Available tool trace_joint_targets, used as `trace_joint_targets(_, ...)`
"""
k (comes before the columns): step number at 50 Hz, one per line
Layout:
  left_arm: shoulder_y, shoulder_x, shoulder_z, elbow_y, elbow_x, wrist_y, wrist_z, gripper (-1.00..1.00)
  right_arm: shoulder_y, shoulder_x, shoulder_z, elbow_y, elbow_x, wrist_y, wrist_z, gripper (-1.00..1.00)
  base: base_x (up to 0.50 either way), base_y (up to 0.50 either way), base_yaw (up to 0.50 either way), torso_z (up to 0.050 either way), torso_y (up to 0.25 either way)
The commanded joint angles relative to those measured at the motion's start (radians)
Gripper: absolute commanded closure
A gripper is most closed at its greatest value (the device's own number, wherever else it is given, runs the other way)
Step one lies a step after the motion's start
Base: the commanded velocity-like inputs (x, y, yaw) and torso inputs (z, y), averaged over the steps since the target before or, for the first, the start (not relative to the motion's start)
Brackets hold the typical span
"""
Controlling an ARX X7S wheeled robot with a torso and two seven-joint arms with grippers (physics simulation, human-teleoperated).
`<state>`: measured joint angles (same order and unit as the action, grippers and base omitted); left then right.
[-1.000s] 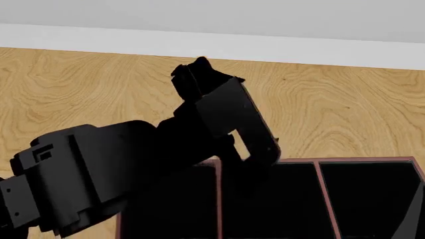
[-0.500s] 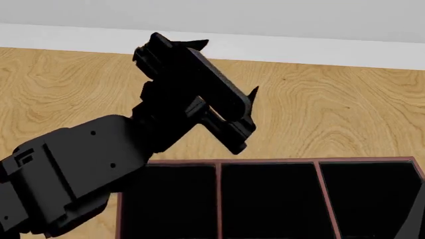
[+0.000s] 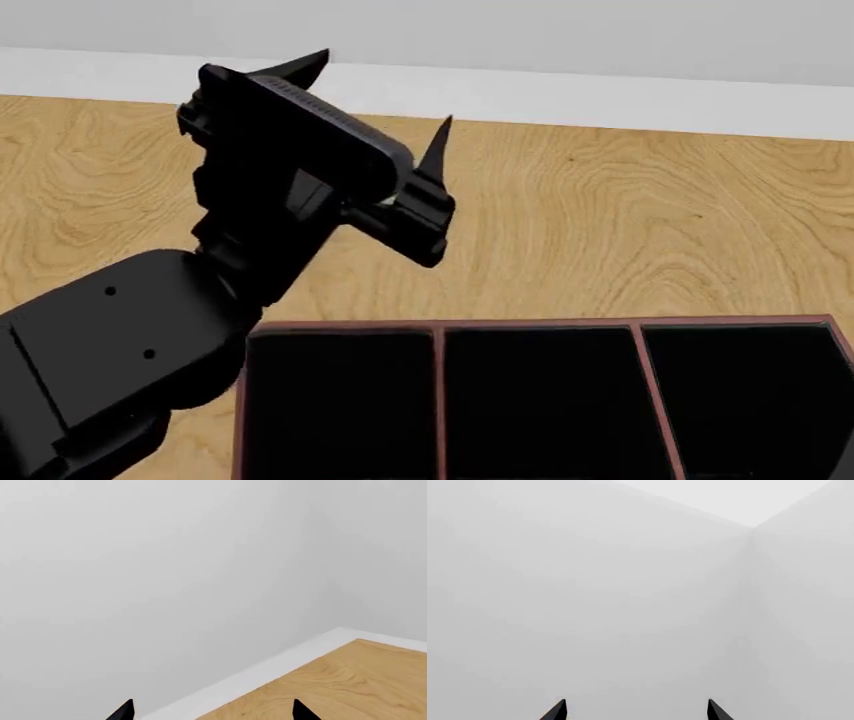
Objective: Pick up the book and place it in the back compartment of the caddy.
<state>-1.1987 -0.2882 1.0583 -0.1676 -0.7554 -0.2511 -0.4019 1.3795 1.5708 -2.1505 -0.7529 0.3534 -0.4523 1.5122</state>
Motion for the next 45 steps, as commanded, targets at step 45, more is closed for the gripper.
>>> trace_joint_targets(45, 0.266, -0.352, -0.1, 0.614, -0.019, 0.082, -0.313, -1.0, -0.043, 0.0, -0.026, 0.06, -0.074, -0.095, 0.032, -1.0, 0.0, 0.0, 0.0, 0.0, 0.0)
